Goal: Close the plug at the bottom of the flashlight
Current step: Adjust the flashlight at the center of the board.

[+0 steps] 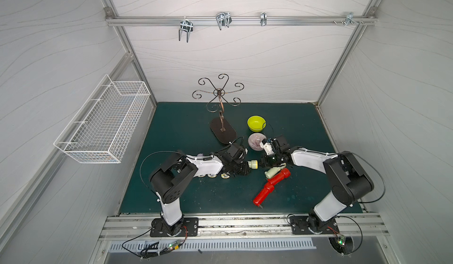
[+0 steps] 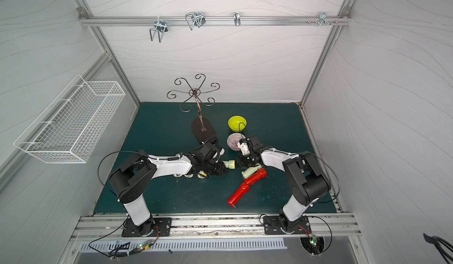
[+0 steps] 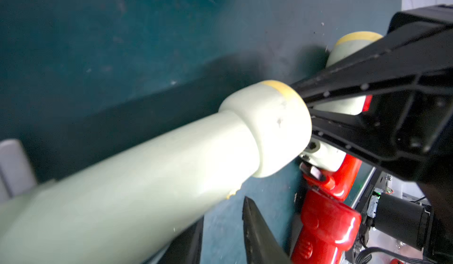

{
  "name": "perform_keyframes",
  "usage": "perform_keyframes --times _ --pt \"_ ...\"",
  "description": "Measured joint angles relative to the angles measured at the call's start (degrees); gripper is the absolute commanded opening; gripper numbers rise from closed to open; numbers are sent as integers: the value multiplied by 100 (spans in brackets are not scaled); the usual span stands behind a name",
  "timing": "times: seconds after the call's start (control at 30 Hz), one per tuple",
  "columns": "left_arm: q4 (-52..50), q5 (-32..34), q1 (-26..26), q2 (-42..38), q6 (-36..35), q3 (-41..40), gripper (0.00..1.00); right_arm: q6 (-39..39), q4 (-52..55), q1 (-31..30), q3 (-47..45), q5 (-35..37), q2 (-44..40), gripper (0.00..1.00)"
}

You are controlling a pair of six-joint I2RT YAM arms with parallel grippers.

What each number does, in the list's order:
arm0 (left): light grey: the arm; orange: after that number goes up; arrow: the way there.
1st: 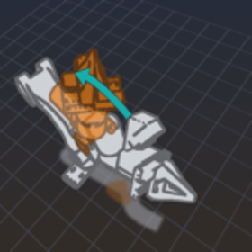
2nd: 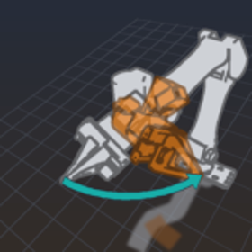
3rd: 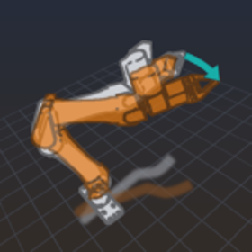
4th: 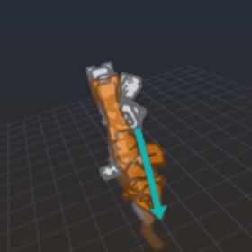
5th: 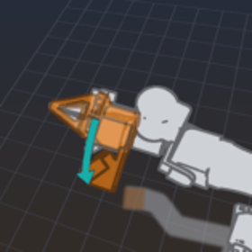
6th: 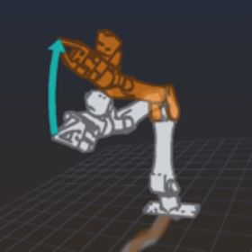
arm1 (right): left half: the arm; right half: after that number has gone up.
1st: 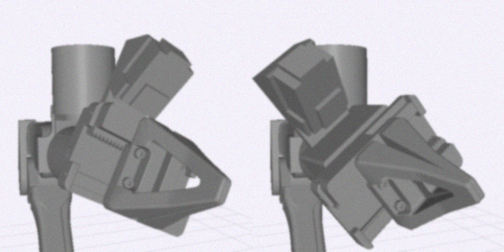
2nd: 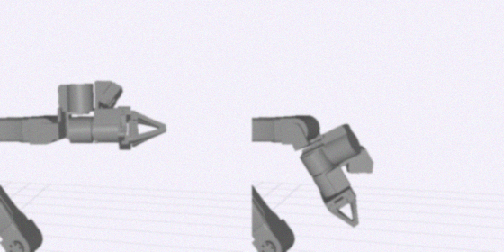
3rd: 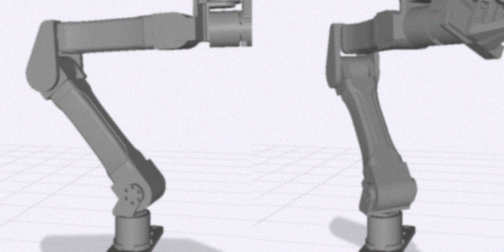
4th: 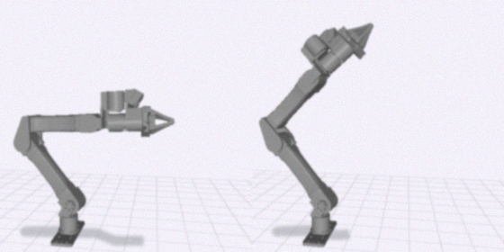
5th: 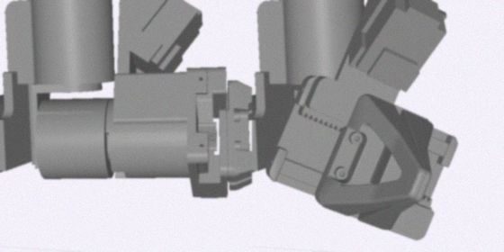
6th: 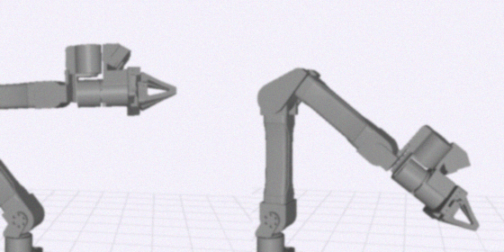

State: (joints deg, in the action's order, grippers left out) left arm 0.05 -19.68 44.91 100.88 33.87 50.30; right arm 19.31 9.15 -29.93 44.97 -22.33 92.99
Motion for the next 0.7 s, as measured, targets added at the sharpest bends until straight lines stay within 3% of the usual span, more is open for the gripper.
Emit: perform_keyframes --times 0.4,0.7 --pt "-470 393 -2 -1123 -20 -479 37 -111 162 247 240 205 -654 0" --pt "-431 442 -212 -1165 92 -507 37 -70 -26 -74 748 153 -151 0"
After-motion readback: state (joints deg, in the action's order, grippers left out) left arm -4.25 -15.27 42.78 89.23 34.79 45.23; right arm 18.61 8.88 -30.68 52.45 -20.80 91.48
